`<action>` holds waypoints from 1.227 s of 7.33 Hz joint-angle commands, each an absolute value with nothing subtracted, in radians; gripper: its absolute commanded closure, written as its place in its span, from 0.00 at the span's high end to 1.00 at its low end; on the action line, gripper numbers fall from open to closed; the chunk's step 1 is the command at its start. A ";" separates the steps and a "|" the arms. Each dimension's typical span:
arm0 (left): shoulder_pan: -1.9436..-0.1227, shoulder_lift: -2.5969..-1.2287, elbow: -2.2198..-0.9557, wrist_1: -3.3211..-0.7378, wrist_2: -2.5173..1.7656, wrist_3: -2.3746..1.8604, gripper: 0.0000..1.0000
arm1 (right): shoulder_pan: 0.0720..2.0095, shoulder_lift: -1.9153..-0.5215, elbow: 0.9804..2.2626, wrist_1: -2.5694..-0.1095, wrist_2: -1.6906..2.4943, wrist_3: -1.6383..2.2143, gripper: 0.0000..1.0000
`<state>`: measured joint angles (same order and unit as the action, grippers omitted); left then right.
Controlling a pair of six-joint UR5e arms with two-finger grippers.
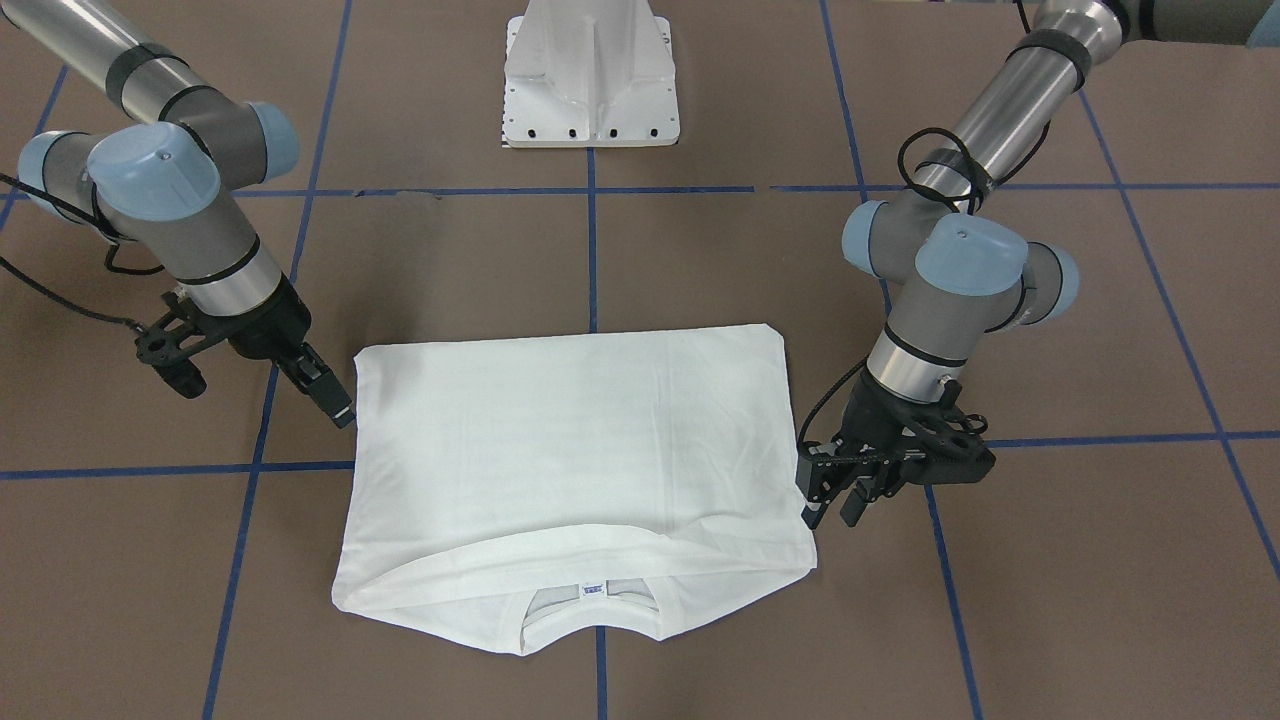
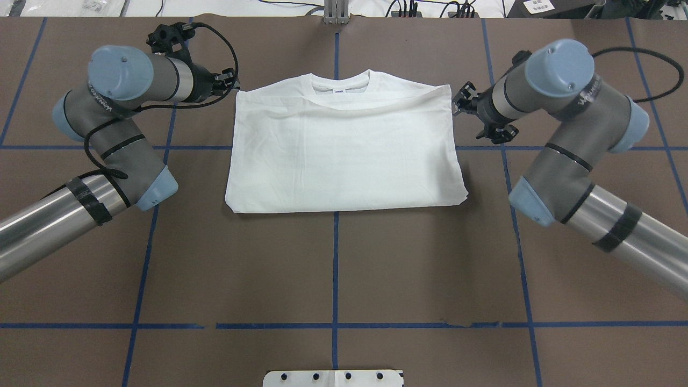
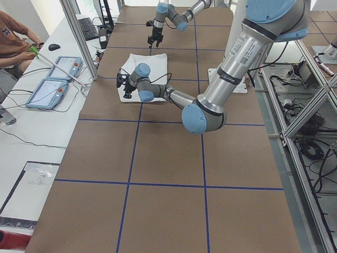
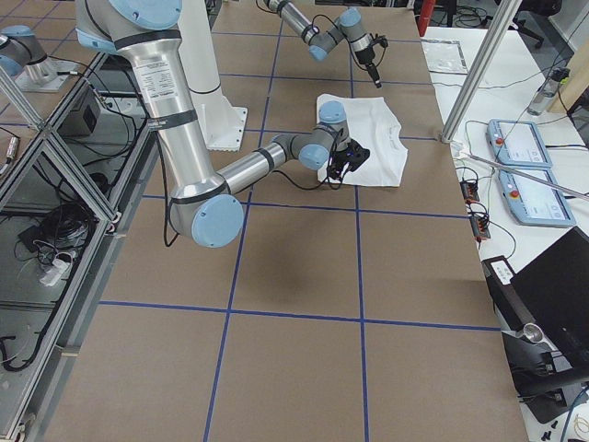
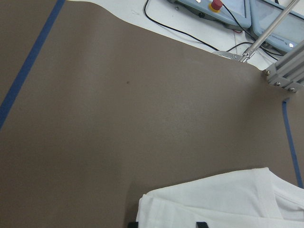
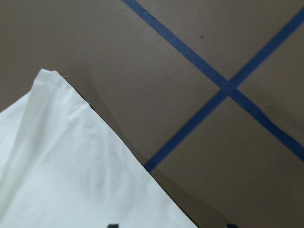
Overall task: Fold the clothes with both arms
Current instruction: 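Lower the right gripper to the folded shirt's side edge and grasp it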
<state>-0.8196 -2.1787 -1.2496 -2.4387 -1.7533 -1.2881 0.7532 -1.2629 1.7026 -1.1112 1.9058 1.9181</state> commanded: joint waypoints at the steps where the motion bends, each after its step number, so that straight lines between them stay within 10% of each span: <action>1: -0.819 -2.178 -1.250 -2.438 -1.753 -1.273 0.58 | 0.675 -1.336 1.802 -1.111 1.846 2.050 0.83; 8: -0.818 -2.174 -1.253 -2.434 -1.752 -1.276 0.58 | 0.583 -1.325 1.727 -1.104 1.749 2.086 0.77; 9: -0.818 -2.172 -1.252 -2.434 -1.752 -1.278 0.58 | 0.583 -1.325 1.729 -1.106 1.749 2.115 0.52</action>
<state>-0.8176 -2.1735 -1.2524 -2.4350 -1.7518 -1.2765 0.5844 -1.3260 1.7314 -1.1062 1.7491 2.0923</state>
